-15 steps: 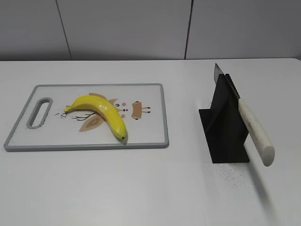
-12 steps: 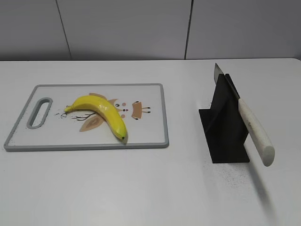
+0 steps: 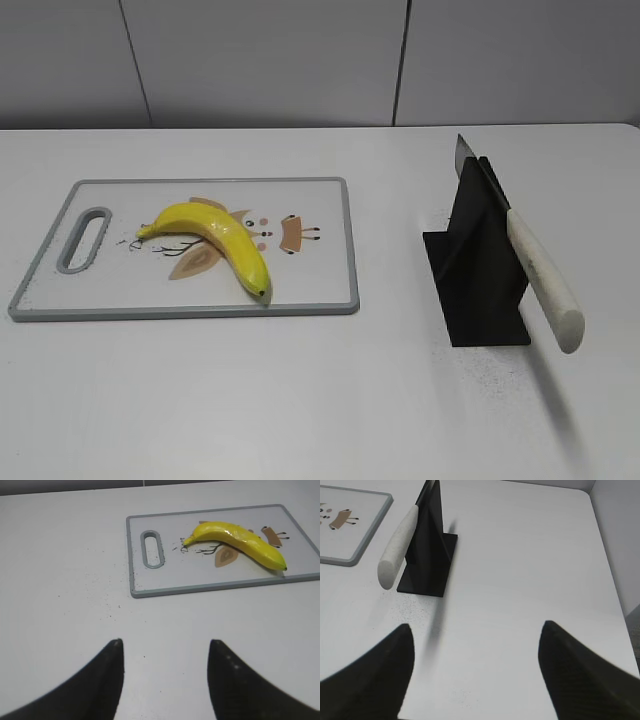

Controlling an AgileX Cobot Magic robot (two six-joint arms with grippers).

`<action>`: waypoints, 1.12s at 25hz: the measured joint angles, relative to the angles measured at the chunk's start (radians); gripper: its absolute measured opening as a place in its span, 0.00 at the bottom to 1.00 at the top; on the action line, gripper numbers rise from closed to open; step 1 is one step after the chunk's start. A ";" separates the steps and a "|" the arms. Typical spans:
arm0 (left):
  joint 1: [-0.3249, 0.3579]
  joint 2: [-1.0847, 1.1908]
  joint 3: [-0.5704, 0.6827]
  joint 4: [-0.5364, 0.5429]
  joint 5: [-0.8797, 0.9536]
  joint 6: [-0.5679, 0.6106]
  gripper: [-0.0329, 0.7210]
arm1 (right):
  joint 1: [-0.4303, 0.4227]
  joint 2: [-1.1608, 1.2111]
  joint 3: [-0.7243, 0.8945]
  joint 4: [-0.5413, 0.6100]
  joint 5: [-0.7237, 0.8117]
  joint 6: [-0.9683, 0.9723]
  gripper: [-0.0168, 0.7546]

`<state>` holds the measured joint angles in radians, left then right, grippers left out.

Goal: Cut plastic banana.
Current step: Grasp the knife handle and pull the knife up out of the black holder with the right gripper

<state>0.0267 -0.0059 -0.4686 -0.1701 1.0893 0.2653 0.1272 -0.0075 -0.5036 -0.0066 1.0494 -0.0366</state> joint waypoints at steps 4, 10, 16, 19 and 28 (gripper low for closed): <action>0.000 0.000 0.000 -0.001 0.000 0.000 0.74 | 0.000 0.000 0.000 0.000 0.000 0.000 0.78; 0.000 0.000 0.000 -0.002 0.000 0.000 0.73 | 0.000 0.000 0.000 0.000 0.000 0.000 0.77; 0.000 0.000 0.000 -0.003 0.000 0.000 0.73 | 0.000 0.000 0.000 0.000 0.000 0.000 0.77; 0.000 0.000 0.000 -0.003 0.000 0.000 0.72 | 0.000 0.000 0.000 -0.001 0.000 0.001 0.77; 0.000 0.000 0.000 -0.003 0.000 0.000 0.73 | 0.000 0.229 -0.170 -0.016 0.032 0.001 0.77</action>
<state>0.0267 -0.0059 -0.4686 -0.1732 1.0893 0.2653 0.1272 0.2216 -0.6731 -0.0228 1.0815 -0.0356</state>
